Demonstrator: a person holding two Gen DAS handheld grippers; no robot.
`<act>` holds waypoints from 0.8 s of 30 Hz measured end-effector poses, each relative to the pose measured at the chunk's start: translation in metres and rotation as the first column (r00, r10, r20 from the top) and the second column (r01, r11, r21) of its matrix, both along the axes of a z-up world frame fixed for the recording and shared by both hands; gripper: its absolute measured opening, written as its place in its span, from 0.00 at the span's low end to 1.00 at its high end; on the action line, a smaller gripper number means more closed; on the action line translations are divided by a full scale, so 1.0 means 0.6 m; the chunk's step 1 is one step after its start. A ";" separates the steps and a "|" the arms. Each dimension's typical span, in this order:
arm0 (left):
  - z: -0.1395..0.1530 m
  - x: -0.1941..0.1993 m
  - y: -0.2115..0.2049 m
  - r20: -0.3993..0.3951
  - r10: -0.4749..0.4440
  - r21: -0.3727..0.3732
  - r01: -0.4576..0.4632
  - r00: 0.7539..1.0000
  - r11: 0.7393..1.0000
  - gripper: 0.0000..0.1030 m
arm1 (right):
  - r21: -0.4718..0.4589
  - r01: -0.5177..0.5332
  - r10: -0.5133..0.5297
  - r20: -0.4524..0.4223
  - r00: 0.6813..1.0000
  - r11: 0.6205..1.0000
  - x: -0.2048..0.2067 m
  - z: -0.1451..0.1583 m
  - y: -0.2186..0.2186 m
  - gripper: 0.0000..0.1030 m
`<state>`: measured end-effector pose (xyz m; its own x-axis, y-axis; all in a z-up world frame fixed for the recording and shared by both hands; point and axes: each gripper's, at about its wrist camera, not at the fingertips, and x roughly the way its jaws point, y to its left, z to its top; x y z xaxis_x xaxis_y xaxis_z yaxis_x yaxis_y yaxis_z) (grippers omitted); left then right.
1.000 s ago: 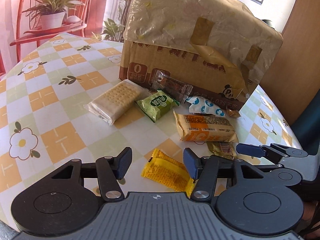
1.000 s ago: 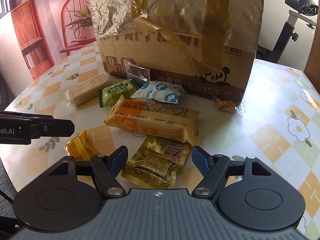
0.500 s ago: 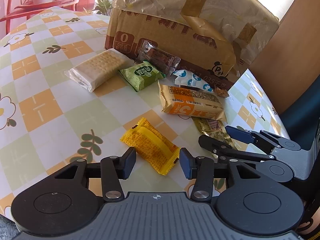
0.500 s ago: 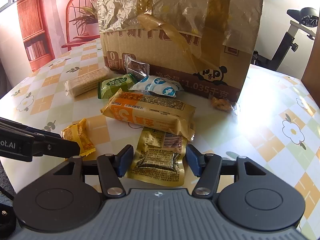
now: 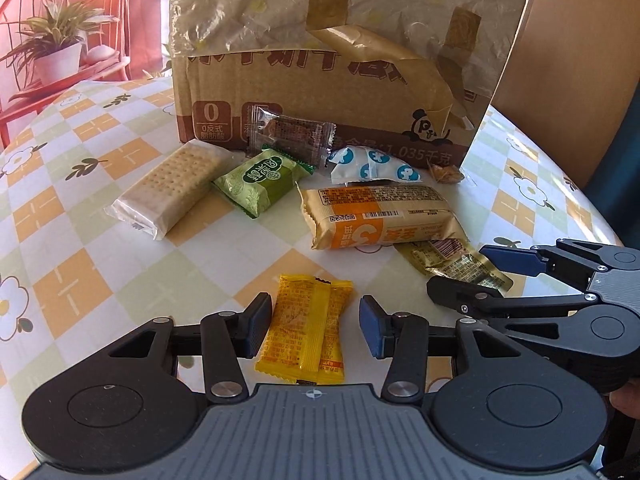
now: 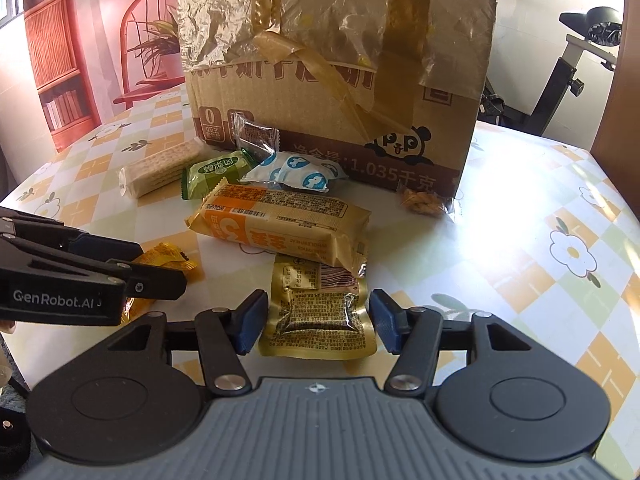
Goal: Organize snacks
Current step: 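Grasp the yellow wrapped bar with the left gripper while the right grasps the gold foil packet, then lift the yellow bar and gold foil packet and carry them over the box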
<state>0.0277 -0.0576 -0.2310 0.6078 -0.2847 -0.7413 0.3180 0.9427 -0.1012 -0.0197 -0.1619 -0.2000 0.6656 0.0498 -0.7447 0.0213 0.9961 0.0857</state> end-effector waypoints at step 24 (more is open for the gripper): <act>0.005 -0.022 0.013 0.087 0.032 -0.005 -0.032 0.996 0.999 0.33 | -0.003 -0.051 0.051 0.001 0.999 0.999 -0.005 0.003 0.005 0.53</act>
